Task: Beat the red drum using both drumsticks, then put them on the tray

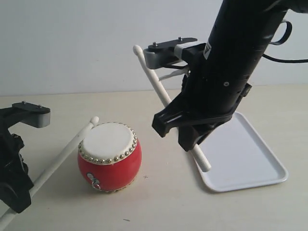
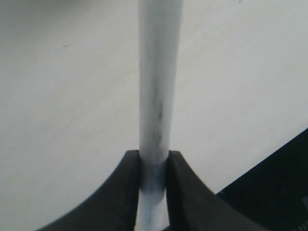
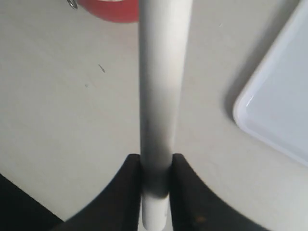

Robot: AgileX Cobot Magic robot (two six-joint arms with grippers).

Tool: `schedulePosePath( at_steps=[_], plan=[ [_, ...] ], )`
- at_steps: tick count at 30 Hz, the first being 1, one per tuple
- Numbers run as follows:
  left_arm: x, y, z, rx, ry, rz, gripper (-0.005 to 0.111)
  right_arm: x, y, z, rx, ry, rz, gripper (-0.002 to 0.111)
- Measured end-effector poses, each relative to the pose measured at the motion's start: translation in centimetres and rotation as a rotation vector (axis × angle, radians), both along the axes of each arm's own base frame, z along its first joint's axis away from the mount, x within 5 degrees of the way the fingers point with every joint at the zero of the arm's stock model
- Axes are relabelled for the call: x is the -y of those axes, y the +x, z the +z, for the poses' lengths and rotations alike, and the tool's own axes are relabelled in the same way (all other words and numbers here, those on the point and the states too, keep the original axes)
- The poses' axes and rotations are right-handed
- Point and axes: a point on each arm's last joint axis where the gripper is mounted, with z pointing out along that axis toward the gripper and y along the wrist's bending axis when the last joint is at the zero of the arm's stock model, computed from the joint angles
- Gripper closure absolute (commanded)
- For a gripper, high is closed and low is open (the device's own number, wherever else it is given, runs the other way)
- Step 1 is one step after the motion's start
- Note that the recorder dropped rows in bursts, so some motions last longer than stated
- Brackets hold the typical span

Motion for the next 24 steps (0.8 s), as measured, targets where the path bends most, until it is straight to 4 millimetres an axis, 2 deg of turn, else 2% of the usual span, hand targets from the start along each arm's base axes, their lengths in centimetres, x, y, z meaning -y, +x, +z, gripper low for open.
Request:
schedulePosePath(
  at_steps=[8, 13, 15, 18, 21, 24],
  plan=[
    [0.5, 1.6, -0.6, -0.018, 0.006, 0.000, 0.107, 0.3, -0.1, -0.4, -0.011, -0.012, 0.008, 0.108],
    [1.1, 3.0, -4.7, -0.156, 0.050, 0.002, 0.107, 0.3, -0.1, -0.4, -0.010, -0.013, 0.013, 0.108],
    [1.2, 3.2, -5.5, -0.180, 0.057, 0.003, 0.107, 0.3, -0.1, -0.4, -0.010, -0.013, 0.013, 0.108],
    [1.3, 3.5, -4.3, -0.134, 0.041, 0.003, 0.107, 0.3, -0.1, -0.4, -0.008, -0.014, 0.022, 0.108],
    [1.3, 3.6, -1.3, -0.027, 0.001, 0.004, 0.107, 0.4, 0.0, -0.5, 0.010, -0.036, 0.032, 0.108],
    [1.3, 2.7, 1.7, 0.060, -0.064, 0.013, 0.107, 1.2, 0.6, -0.3, 0.026, -0.050, 0.015, 0.108]
  ],
)
